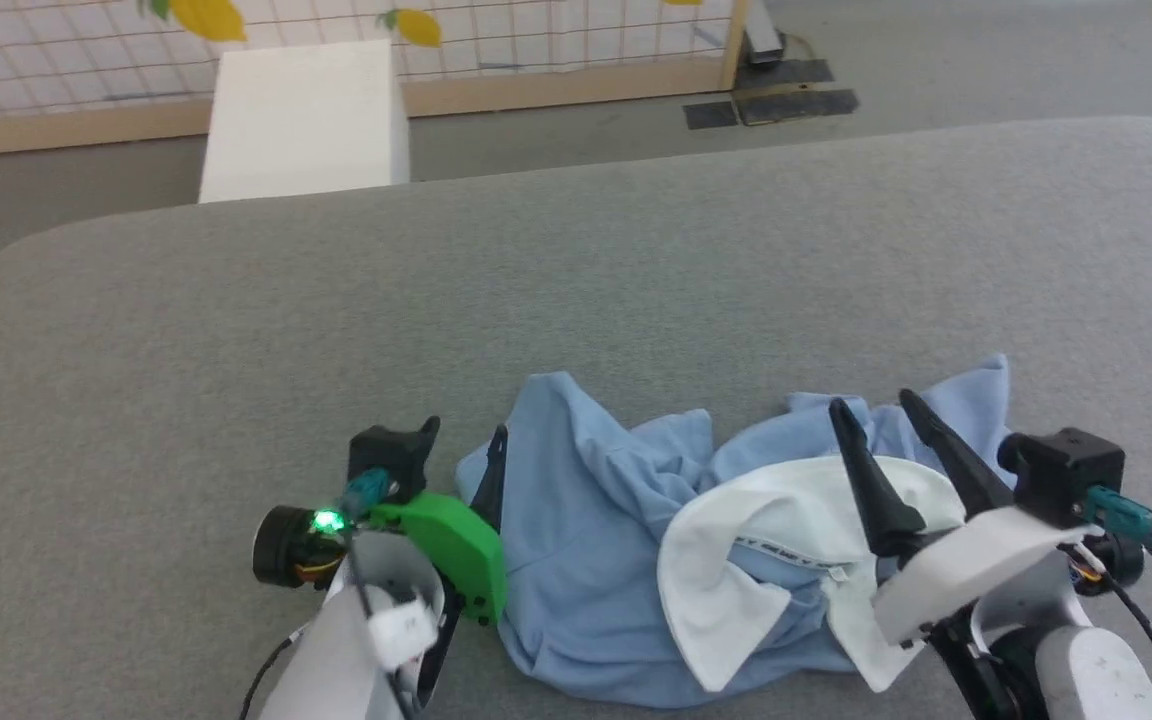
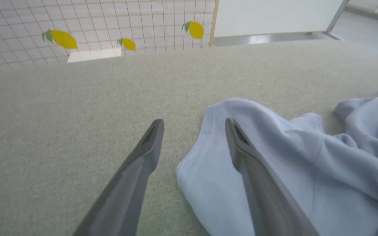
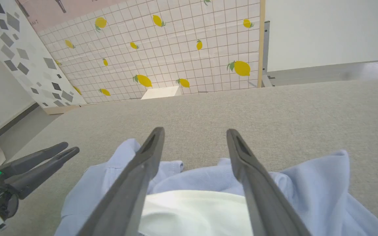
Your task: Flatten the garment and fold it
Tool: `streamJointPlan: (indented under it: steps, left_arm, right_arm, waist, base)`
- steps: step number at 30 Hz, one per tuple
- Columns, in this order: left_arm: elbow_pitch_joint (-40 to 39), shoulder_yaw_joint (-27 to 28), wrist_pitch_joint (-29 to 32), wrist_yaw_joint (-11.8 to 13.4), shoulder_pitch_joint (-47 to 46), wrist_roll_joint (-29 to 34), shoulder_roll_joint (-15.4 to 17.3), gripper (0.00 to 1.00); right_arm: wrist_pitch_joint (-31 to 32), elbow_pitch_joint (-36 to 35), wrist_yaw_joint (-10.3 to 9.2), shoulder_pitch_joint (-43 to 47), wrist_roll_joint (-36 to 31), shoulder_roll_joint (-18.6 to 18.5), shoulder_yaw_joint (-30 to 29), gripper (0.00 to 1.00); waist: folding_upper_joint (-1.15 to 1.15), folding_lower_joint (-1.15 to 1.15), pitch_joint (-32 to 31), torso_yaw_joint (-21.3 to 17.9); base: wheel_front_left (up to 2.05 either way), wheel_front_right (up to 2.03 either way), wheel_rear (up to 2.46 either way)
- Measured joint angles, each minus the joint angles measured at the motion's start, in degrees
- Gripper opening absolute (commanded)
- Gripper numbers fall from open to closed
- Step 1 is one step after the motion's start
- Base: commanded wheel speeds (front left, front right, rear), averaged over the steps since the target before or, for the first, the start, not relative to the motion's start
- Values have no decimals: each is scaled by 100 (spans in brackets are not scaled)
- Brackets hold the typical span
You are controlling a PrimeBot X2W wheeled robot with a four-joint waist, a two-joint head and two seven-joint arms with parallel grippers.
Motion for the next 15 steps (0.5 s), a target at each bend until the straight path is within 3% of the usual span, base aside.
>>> streamJointPlan:
  steps: [3, 6, 10, 11, 12, 13, 15]
  left_arm:
    - [409, -32, 896, 86, -254, -9, 2, 100]
    - [773, -65, 1970, 442, -447, 193, 100, 100]
    - [815, -63, 2859, 514, -576, 211, 202, 100]
    - [779, -56, 3055, 508, -597, 169, 210, 86]
    - [726, -54, 3195, 458, -597, 111, 211, 23]
    - [664, -40, 3278, 410, -593, 64, 231, 0]
    - [447, 5, 3260, 371, -555, -96, 226, 0]
  right_arm:
    - [-45, 58, 0, 81, -10, 13, -122, 100]
    - [-94, 100, 0, 81, 32, 24, -146, 100]
    - [-160, 155, 0, 80, 160, 29, -109, 100]
    - [-188, 179, 0, 80, 192, 27, -105, 100]
    - [-203, 196, 0, 80, 202, 27, -107, 100]
    - [-224, 209, 0, 80, 202, 27, -109, 100]
    - [-245, 232, 0, 80, 203, 30, -131, 100]
  waist:
    - [0, 0, 26, -176]
    - [0, 0, 68, -369]
    - [0, 0, 128, -575]
    - [0, 0, 146, -620]
    - [0, 0, 163, -656]
    - [0, 0, 179, -677]
    - [0, 0, 211, -683]
  base:
    - [0, 0, 0]
    - [0, 0, 0]
    - [0, 0, 0]
    - [0, 0, 0]
    - [0, 0, 0]
    - [0, 0, 0]
    - [0, 0, 0]
